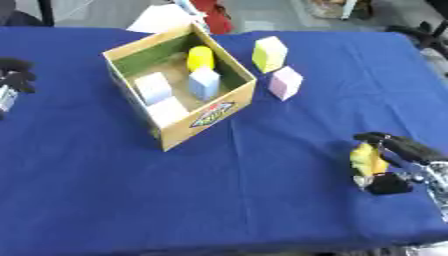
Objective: Pick up objects on the table and place them in the box.
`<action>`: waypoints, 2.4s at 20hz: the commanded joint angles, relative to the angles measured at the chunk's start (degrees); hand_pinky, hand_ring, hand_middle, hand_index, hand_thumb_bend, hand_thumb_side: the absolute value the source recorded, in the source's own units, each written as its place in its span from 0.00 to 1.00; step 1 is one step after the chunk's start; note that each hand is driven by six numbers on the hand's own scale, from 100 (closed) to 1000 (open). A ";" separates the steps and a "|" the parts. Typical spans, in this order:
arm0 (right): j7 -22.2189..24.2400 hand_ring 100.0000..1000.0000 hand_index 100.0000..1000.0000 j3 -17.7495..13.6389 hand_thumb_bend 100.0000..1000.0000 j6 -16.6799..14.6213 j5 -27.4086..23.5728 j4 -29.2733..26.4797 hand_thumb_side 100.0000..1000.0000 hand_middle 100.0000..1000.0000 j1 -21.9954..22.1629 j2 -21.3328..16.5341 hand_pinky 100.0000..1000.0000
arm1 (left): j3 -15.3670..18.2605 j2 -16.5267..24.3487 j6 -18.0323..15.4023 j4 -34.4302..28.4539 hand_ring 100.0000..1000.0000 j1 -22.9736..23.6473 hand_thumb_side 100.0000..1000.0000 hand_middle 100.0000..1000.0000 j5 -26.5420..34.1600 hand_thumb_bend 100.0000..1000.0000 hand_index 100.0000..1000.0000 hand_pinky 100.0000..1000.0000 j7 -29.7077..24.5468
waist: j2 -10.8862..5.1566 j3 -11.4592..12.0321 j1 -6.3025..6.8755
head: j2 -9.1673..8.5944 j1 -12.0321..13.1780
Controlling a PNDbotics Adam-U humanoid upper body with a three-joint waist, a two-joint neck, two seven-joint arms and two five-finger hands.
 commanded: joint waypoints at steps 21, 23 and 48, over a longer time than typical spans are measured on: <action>-16.27 0.20 0.75 6.23 0.00 -3.49 -10.61 -2.08 0.00 0.52 -21.52 -4.22 0.00 | 0.25 -0.41 -0.26 -1.69 0.56 -0.79 0.63 0.58 0.70 0.00 0.77 0.70 -0.47 | -1.07 1.81 -0.34 | 0.21 -1.34; -14.72 0.20 0.75 8.23 0.00 -4.84 -11.40 0.30 0.00 0.51 -26.50 -3.14 0.00 | 0.13 -0.80 -0.33 -2.28 0.56 -0.94 0.63 0.58 0.86 0.00 0.77 0.70 -0.60 | -0.92 2.44 -0.35 | 0.06 -1.74; -20.85 0.93 1.00 8.92 0.01 -8.01 -3.03 33.06 0.63 0.95 -51.48 13.38 0.88 | -0.72 -4.27 0.08 -4.09 0.56 -0.53 0.64 0.58 2.29 0.00 0.76 0.70 -1.69 | -0.98 6.65 -0.69 | -0.89 -5.93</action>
